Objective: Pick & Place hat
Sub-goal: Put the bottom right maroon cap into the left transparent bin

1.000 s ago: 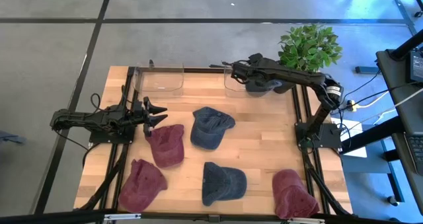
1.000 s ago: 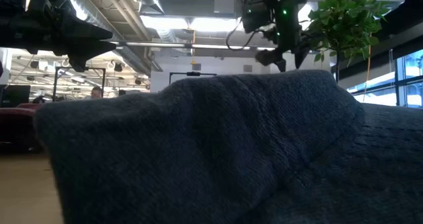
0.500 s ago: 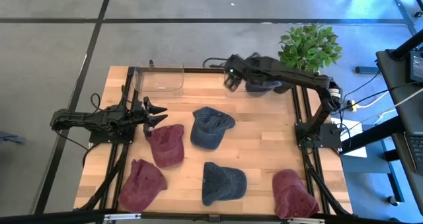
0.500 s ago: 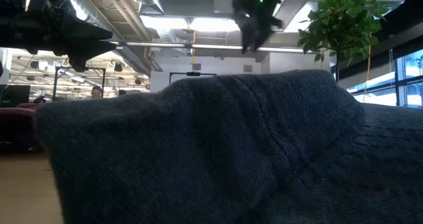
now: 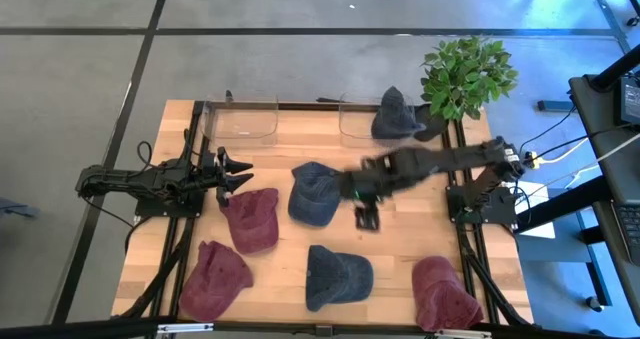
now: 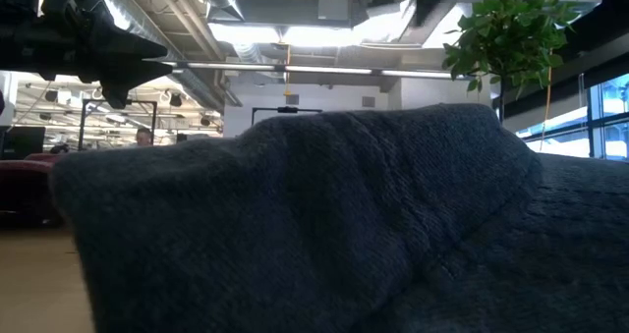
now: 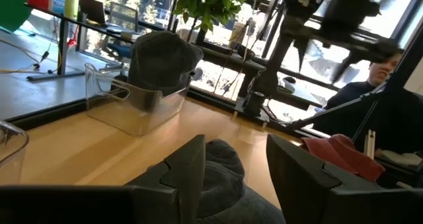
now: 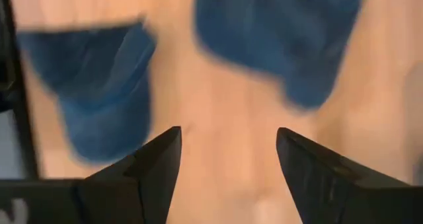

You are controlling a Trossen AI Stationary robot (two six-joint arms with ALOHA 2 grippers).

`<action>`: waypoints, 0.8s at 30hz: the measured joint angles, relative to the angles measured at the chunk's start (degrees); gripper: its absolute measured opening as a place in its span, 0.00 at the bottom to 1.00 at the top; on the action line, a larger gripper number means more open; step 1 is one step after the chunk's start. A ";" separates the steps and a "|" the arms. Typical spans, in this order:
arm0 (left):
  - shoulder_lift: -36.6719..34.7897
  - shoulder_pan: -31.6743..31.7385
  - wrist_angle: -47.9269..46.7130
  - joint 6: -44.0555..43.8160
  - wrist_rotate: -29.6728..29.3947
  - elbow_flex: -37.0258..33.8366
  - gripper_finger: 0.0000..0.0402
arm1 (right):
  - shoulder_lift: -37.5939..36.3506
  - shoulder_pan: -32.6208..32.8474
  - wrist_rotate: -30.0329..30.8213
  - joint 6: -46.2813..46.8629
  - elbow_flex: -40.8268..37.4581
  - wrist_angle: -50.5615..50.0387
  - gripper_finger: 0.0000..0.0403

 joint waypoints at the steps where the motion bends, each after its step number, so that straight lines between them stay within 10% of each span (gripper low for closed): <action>1: 0.01 0.00 0.00 0.09 0.00 0.01 0.39 | 0.00 2.50 -0.12 3.67 -0.01 -1.76 0.61; 15: 0.00 0.00 0.00 1.52 -0.50 0.00 0.39 | -0.04 35.42 -2.36 63.83 -2.91 -9.69 0.61; 24: 0.01 0.00 0.02 1.54 -0.50 0.00 0.39 | -0.02 47.29 -3.24 86.83 -11.38 -7.83 0.61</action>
